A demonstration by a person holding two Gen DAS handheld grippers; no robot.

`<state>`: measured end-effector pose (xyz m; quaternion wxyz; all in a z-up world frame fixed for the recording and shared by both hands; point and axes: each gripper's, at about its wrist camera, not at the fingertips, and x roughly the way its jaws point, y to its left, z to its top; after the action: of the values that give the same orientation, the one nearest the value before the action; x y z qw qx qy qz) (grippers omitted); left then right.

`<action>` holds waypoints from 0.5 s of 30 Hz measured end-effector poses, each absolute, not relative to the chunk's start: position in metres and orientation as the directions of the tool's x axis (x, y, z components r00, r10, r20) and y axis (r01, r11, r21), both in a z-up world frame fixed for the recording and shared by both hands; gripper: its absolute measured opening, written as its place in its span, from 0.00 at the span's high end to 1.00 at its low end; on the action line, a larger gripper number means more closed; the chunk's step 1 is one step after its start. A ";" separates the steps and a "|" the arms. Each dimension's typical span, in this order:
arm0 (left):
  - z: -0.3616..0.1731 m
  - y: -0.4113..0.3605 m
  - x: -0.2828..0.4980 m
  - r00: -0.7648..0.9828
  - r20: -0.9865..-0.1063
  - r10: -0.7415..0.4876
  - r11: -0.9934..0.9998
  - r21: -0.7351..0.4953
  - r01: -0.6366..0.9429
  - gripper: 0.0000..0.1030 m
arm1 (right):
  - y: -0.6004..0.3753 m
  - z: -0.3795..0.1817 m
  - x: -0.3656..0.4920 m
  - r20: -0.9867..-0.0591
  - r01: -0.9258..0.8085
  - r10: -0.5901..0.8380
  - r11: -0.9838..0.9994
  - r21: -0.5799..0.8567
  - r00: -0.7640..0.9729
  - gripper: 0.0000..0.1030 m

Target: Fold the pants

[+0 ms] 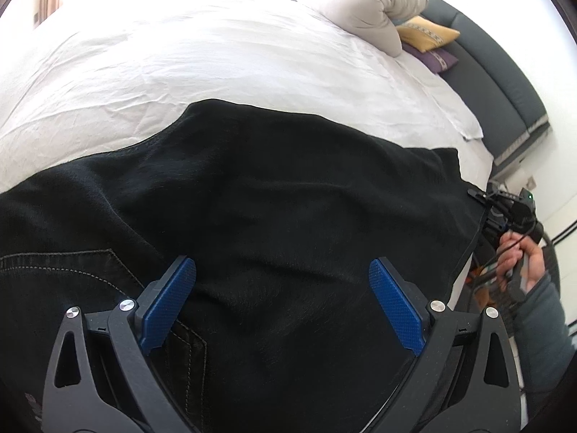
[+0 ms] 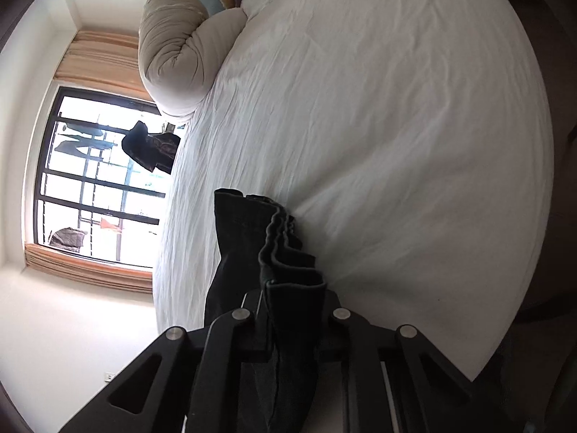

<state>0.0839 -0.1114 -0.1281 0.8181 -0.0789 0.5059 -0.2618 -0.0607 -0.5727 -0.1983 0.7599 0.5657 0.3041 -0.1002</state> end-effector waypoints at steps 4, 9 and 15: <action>-0.125 -0.108 0.086 0.350 -0.777 -0.522 0.847 -0.427 0.315 0.05 | -0.560 -0.177 -0.054 -0.582 0.480 0.158 0.419 0.771 0.798 0.87; -0.119 -0.103 0.089 0.353 -0.756 -0.551 0.833 -0.479 0.275 0.05 | -0.519 -0.130 -0.035 -0.602 0.418 0.117 0.616 0.668 0.790 0.87; -0.114 -0.090 0.095 0.340 -0.705 -0.623 0.780 -0.596 0.193 0.05 | -0.317 -0.077 -0.019 -0.678 -0.113 0.163 0.987 0.118 0.716 0.87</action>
<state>0.0950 -0.0899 -0.1138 0.7914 -0.2090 0.5134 -0.2578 -0.0192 -0.3168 -0.0766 0.9258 0.0343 0.3691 0.0745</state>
